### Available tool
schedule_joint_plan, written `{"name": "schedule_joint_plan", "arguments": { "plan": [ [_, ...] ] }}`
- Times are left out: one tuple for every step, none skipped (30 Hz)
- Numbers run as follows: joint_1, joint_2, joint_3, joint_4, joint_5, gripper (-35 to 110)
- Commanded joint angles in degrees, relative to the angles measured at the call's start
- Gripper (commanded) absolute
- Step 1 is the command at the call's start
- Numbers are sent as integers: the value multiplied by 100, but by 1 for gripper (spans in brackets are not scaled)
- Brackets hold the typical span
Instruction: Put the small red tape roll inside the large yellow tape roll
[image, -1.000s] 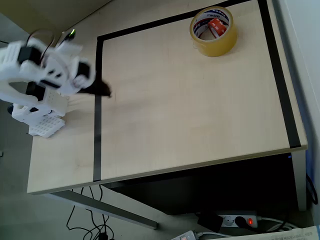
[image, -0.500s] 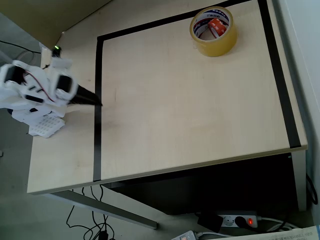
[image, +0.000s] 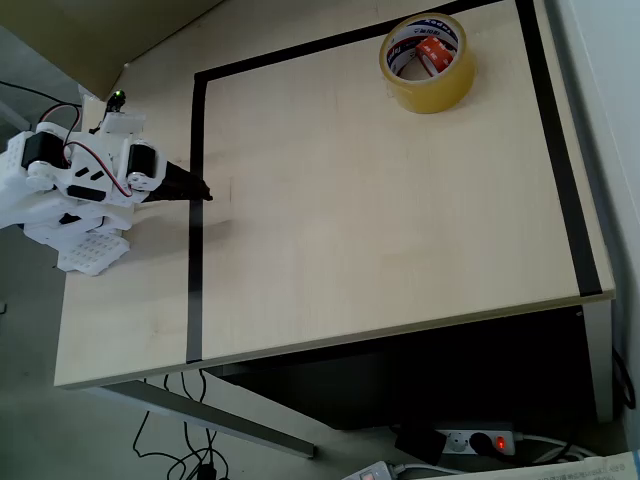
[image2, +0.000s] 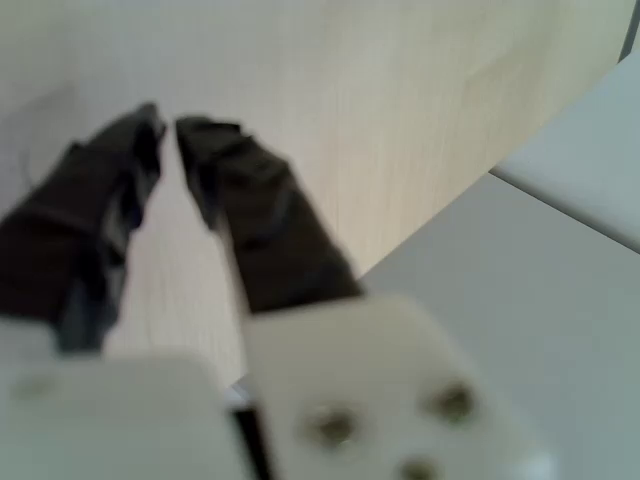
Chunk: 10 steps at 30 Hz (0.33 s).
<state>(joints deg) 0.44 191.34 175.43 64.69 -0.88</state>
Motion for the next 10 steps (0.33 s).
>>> {"name": "schedule_joint_plan", "arguments": {
  "plan": [
    [149,-26,316,659,88,0],
    [202,-26,316,659,88,0],
    [211,-26,316,659,88,0],
    [220,-26,316,659,88,0],
    [220,-26,316,659,88,0],
    [220,-26,316,659,88,0],
    [220,-26,316,659,88,0],
    [220,-26,316,659,88,0],
    [220,-26,316,659,88,0],
    [220,-26,316,659,88,0]
  ]
}}
